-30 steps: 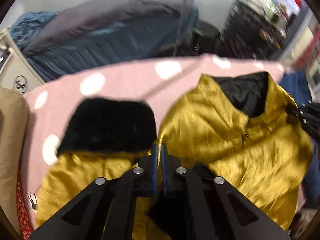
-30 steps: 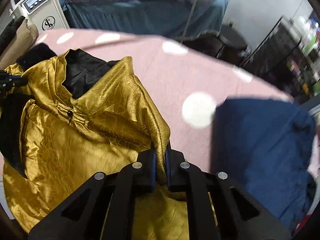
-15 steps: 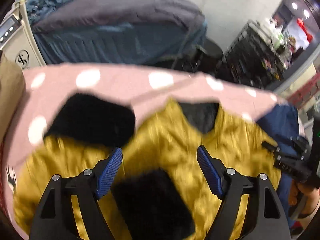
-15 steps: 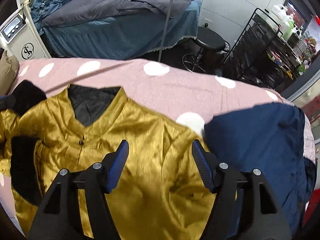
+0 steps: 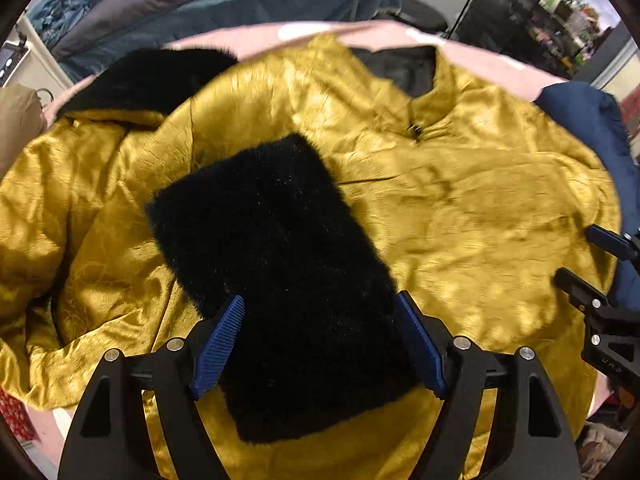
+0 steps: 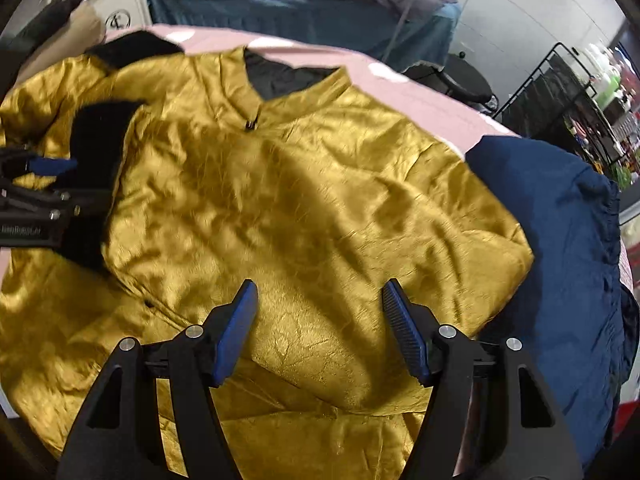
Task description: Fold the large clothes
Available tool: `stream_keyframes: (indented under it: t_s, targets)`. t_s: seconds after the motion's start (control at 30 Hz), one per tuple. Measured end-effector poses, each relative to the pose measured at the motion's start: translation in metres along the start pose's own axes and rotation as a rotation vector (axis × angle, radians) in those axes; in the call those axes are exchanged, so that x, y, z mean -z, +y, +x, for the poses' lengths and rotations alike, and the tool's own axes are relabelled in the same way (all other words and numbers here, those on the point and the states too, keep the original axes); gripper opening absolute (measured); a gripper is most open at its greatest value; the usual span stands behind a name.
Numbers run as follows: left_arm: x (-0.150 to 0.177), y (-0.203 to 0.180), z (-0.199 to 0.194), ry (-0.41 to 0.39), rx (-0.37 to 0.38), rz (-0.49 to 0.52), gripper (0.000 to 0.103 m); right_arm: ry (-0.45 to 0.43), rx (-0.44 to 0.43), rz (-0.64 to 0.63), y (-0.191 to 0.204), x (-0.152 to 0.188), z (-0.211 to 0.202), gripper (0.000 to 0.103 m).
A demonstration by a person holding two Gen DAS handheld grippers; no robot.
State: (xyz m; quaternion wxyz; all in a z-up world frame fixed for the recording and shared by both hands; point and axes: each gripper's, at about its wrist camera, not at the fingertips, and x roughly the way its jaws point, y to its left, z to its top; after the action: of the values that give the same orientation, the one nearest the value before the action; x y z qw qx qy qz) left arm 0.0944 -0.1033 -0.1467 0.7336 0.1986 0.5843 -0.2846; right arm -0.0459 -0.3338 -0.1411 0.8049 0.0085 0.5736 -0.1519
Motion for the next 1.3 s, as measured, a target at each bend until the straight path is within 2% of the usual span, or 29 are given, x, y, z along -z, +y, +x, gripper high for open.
stream_keyframes:
  t_s: [0.1,0.2,0.27,0.3,0.37,0.43,0.53,0.6,0.7,0.77,0.8,0.83,0.9,0.93,1.0,1.03,1.07,1.2,1.3]
  targets:
    - [-0.006,0.004,0.02,0.054,-0.032,-0.008,0.079,0.068,-0.014,0.053,-0.016,0.0,0.024,0.065]
    - [-0.005,0.008,0.028,0.064,-0.029,-0.017,0.083,0.088,-0.028,0.17,-0.046,-0.003,0.036,0.065]
    - [-0.004,0.014,0.032,0.078,-0.025,-0.022,0.086,0.137,-0.062,0.239,-0.065,-0.005,0.043,0.065]
    - [-0.003,0.016,0.032,0.086,-0.033,-0.023,0.086,0.127,-0.094,0.286,-0.074,-0.006,0.038,0.065]
    - [-0.001,0.02,0.03,0.093,-0.048,-0.027,0.091,0.053,-0.153,0.355,-0.09,-0.006,0.019,0.065]
    - [0.003,0.028,0.032,0.113,-0.033,-0.055,0.091,-0.016,-0.123,0.408,-0.11,-0.005,-0.003,0.065]
    - [0.006,0.041,0.038,0.122,0.016,-0.108,0.093,-0.068,-0.053,0.502,-0.145,0.002,-0.018,0.065]
    - [0.005,0.04,0.039,0.125,0.01,-0.098,0.094,-0.064,-0.084,0.546,-0.163,0.002,-0.016,0.065]
    - [0.001,0.035,0.041,0.13,-0.018,-0.079,0.094,-0.04,-0.165,0.515,-0.166,0.003,-0.01,0.065]
    - [0.0,0.034,0.04,0.129,-0.019,-0.086,0.095,0.008,-0.237,0.441,-0.152,0.005,-0.001,0.065]
    - [0.001,0.032,0.038,0.128,-0.02,-0.087,0.095,0.033,-0.244,0.398,-0.141,0.005,0.003,0.065]
    - [0.002,0.032,0.038,0.126,-0.022,-0.084,0.095,0.065,-0.233,0.342,-0.13,0.007,0.012,0.065]
    - [0.011,0.029,0.035,0.122,-0.026,-0.068,0.096,0.106,-0.213,0.314,-0.116,0.013,0.028,0.065]
    - [0.012,0.028,0.035,0.122,-0.029,-0.059,0.097,0.13,-0.208,0.342,-0.117,0.018,0.042,0.066]
    - [0.016,0.023,0.037,0.126,-0.036,-0.044,0.097,0.159,-0.216,0.402,-0.124,0.024,0.061,0.079]
    - [0.015,0.02,0.039,0.131,-0.043,-0.042,0.098,0.155,-0.224,0.422,-0.127,0.025,0.067,0.079]
    - [0.014,0.018,0.04,0.135,-0.049,-0.042,0.098,0.133,-0.225,0.43,-0.128,0.022,0.068,0.084]
    - [0.015,0.016,0.046,0.14,-0.061,-0.047,0.098,0.183,-0.198,0.382,-0.116,0.01,0.075,0.096]
    - [0.014,-0.001,0.047,0.13,-0.066,-0.044,0.098,0.194,-0.156,0.351,-0.106,0.007,0.075,0.096]
